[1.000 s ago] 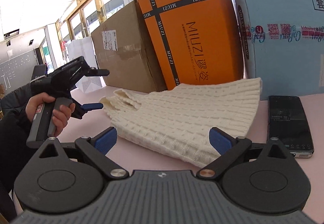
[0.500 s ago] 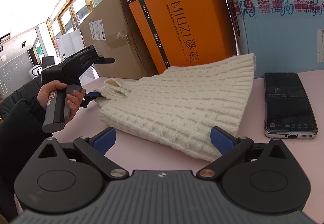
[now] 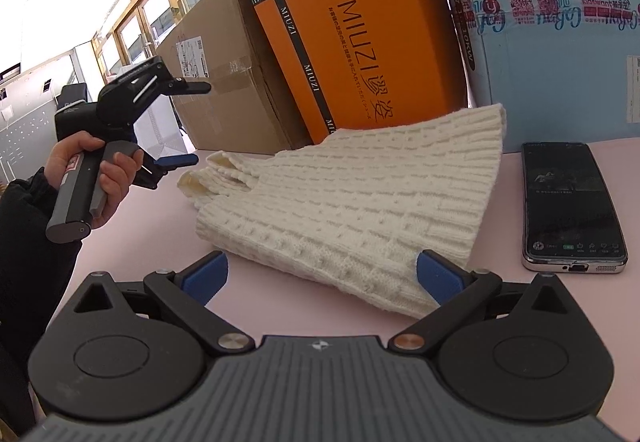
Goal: Fold clothes
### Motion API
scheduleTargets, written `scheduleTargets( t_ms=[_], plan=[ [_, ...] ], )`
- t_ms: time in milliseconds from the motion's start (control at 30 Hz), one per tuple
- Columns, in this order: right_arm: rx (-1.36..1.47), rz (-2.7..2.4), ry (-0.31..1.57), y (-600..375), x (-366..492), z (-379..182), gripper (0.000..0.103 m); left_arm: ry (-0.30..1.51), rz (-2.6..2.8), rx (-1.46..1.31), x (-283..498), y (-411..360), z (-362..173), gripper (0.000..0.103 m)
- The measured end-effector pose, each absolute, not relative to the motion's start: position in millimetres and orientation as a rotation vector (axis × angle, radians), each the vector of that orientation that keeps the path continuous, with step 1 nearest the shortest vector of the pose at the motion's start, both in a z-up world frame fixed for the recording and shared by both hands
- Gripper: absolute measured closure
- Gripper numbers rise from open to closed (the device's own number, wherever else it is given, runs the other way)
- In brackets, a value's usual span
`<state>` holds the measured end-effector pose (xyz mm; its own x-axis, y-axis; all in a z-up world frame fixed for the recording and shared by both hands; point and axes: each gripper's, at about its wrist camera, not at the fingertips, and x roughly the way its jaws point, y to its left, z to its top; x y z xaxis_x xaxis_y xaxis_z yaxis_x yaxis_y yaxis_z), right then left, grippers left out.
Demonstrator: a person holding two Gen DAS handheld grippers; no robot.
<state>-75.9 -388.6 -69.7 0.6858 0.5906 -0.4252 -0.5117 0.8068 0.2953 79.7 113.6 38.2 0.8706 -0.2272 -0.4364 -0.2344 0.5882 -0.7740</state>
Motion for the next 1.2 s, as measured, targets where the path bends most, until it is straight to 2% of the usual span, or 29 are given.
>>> scheduleTargets(
  t_ms=[167,367,433,467,500,567,633,733,1033,1200],
  plan=[
    [0.156,0.619,0.529,-388.2,-76.4,-69.4,0.002,0.535,0.019,-0.986,102.0,116.8,18.8,0.000],
    [0.157,0.624,0.531,-388.7,-76.2,-69.5,0.002,0.547,0.110,-0.618,121.8,62.4,31.7,0.006],
    [0.157,0.623,0.531,-388.7,-76.2,-69.5,0.002,0.549,0.159,-0.444,126.2,38.6,33.6,0.030],
    [0.158,0.623,0.531,-388.7,-76.2,-69.5,0.002,0.544,0.176,-0.344,126.8,27.3,32.0,0.033],
    [0.158,0.623,0.531,-388.7,-76.2,-69.5,0.002,0.538,0.193,-0.244,127.2,16.0,30.2,0.042],
    [0.159,0.622,0.531,-388.6,-76.6,-69.5,0.002,0.537,0.180,-0.219,126.5,12.2,31.2,0.054],
    [0.159,0.622,0.533,-388.5,-76.5,-69.5,0.002,0.537,0.155,-0.211,125.2,11.1,32.7,0.073],
    [0.160,0.621,0.530,-389.1,-76.3,-69.2,0.002,0.485,0.134,-0.219,114.1,11.3,41.4,0.086],
    [0.174,0.615,0.486,-394.4,-78.9,-66.5,0.002,0.268,0.098,-0.185,49.1,13.8,87.2,0.089],
    [0.175,0.614,0.489,-394.4,-78.7,-66.2,0.002,0.375,0.144,-0.233,43.2,45.6,50.6,0.088]
  ],
)
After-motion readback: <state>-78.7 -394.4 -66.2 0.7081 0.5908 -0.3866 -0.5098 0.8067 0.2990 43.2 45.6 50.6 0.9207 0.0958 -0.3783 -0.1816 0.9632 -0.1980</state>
